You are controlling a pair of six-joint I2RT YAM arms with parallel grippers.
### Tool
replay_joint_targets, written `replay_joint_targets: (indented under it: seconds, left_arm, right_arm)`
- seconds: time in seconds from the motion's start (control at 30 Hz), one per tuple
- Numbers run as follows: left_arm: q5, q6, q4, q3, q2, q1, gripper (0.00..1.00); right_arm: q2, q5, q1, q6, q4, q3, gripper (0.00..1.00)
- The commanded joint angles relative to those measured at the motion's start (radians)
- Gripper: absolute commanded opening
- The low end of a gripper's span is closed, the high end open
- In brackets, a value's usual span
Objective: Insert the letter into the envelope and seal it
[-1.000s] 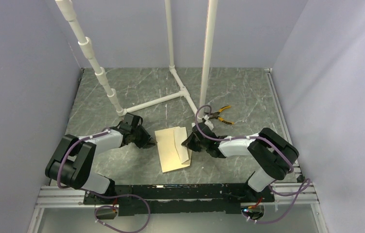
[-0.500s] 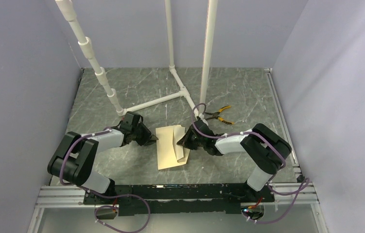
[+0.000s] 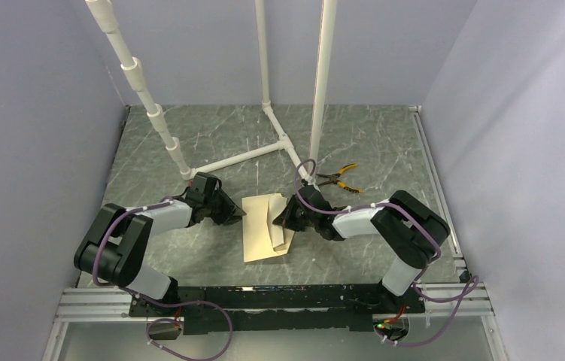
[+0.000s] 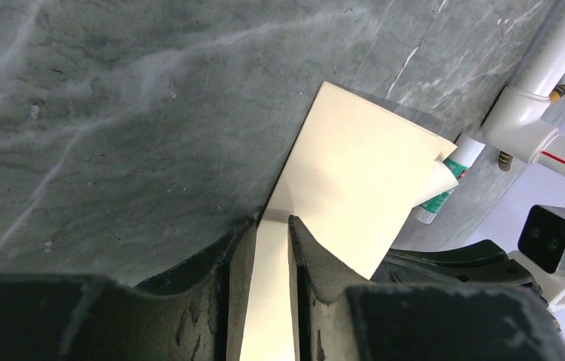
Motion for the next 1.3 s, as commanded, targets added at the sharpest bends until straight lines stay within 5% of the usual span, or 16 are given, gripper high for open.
replay_joint_targets:
  seconds: [0.0, 0.27, 0.4, 0.8, 0.93, 1.1, 1.27]
  left_arm:
    - [-0.061, 0.051, -0.075, -0.025, 0.051, -0.014, 0.32]
    - [0.062, 0.022, -0.099, -0.029, 0.024, -0.007, 0.49]
    - [0.080, 0.045, -0.081, -0.056, -0.026, -0.002, 0.53]
    - [0.140, 0.059, -0.004, -0.073, -0.093, 0.035, 0.16]
    - [0.117, 0.103, -0.004, -0.079, -0.112, 0.047, 0.04]
    - [0.092, 0.147, 0.072, -0.127, -0.124, 0.053, 0.03]
    - [0.093, 0.152, 0.162, -0.163, -0.111, 0.053, 0.03]
  right_arm:
    - [-0.039, -0.057, -0.018, -0.039, 0.066, -0.064, 0.00]
    - [0.056, -0.201, -0.065, 0.167, 0.480, -0.160, 0.00]
    - [0.058, -0.190, -0.065, 0.227, 0.542, -0.179, 0.00]
    - [0.027, -0.178, -0.065, 0.253, 0.555, -0.207, 0.00]
    - [0.024, -0.196, -0.070, 0.257, 0.433, -0.189, 0.00]
    - [-0.012, -0.173, -0.077, 0.216, 0.178, -0.141, 0.00]
    - [-0.008, -0.195, -0.076, 0.188, 0.122, -0.114, 0.00]
